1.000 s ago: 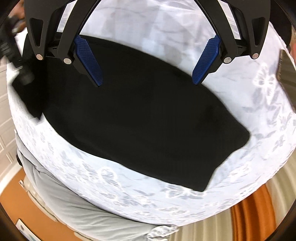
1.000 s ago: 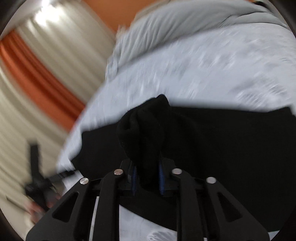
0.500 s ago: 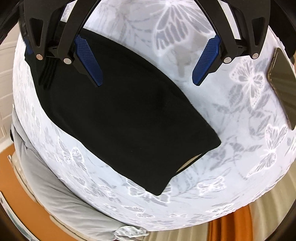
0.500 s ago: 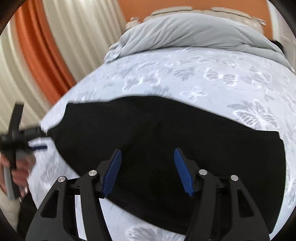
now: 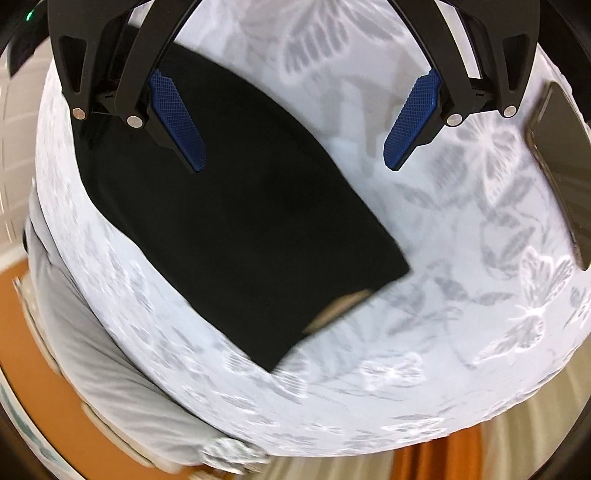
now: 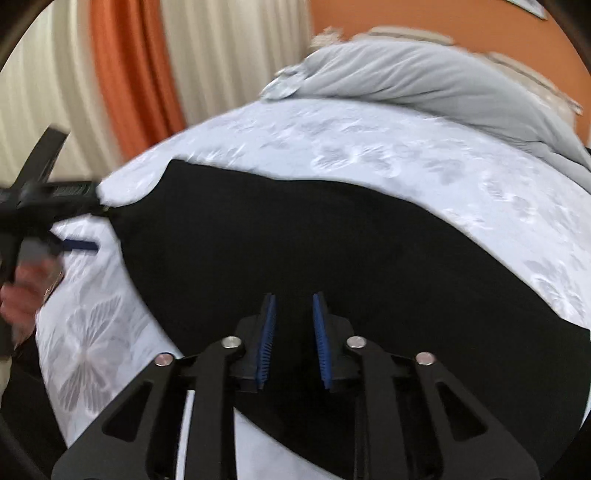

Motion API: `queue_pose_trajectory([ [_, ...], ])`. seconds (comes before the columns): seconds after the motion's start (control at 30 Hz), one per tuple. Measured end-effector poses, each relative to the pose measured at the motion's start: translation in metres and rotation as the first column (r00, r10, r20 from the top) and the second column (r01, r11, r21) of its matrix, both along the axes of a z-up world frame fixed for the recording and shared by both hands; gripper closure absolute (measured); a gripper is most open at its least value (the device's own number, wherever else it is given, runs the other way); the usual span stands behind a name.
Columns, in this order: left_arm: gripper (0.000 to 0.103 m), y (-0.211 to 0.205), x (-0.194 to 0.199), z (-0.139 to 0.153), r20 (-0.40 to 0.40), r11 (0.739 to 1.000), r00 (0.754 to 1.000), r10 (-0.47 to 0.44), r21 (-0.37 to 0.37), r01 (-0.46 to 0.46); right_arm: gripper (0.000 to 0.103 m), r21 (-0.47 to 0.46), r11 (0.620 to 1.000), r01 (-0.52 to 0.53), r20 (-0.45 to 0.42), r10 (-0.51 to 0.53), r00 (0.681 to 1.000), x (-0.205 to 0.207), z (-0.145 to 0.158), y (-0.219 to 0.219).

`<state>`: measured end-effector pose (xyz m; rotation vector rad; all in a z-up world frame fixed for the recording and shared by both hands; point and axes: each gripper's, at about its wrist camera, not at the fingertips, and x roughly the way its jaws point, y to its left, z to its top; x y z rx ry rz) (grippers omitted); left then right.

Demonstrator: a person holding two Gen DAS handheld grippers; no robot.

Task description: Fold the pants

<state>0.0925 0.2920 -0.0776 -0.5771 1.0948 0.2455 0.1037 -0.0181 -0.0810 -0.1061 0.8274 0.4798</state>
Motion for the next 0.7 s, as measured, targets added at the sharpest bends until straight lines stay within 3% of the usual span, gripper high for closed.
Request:
queue_pose_trajectory([
  [0.1,0.008,0.022,0.003,-0.019,-0.051,0.993,0.994,0.095,-0.067,-0.098,0.059,0.041,0.997,0.062,-0.015,-0.061,0.998,0.002,0.006,-0.017],
  [0.17,0.008,0.03,0.001,-0.023,-0.057,0.982,0.988,0.141,-0.118,-0.147,0.037,0.065,0.988,0.139,-0.023,-0.138,0.99,0.005,0.023,-0.044],
  [0.2,0.008,0.031,0.0,-0.019,-0.049,0.977,0.986,0.162,-0.13,-0.167,0.02,0.066,0.975,0.211,-0.01,-0.211,0.977,0.006,0.034,-0.067],
  [0.23,0.008,0.031,-0.001,-0.017,-0.043,0.975,0.985,0.166,-0.14,-0.17,0.014,0.072,0.953,0.295,0.016,-0.297,0.955,0.004,0.047,-0.097],
  [0.33,0.008,0.024,-0.003,-0.01,-0.025,0.976,0.989,0.146,-0.16,-0.148,0.014,0.064,0.874,0.482,0.01,-0.484,0.875,-0.006,0.059,-0.187],
  [0.43,0.008,0.016,0.001,-0.013,-0.031,0.98,0.991,0.13,-0.145,-0.133,0.014,0.084,0.784,0.614,-0.175,-0.595,0.784,-0.013,0.035,-0.271],
  [0.5,0.008,0.015,-0.001,-0.019,-0.046,0.975,0.988,0.145,-0.162,-0.151,0.014,0.144,0.751,0.644,-0.308,-0.584,0.751,-0.017,0.012,-0.302],
  [0.6,0.006,0.016,-0.005,-0.018,-0.026,0.967,0.984,0.176,-0.183,-0.178,0.014,0.231,0.752,0.618,-0.438,-0.487,0.756,-0.025,-0.021,-0.31],
  [0.67,0.006,0.018,-0.006,-0.02,-0.019,0.963,0.981,0.191,-0.189,-0.191,0.014,0.266,0.781,0.565,-0.463,-0.411,0.785,-0.027,-0.033,-0.295],
  [0.7,0.006,0.018,-0.005,-0.02,-0.015,0.963,0.98,0.197,-0.186,-0.197,0.02,0.261,0.8,0.54,-0.447,-0.396,0.802,-0.027,-0.035,-0.285],
])
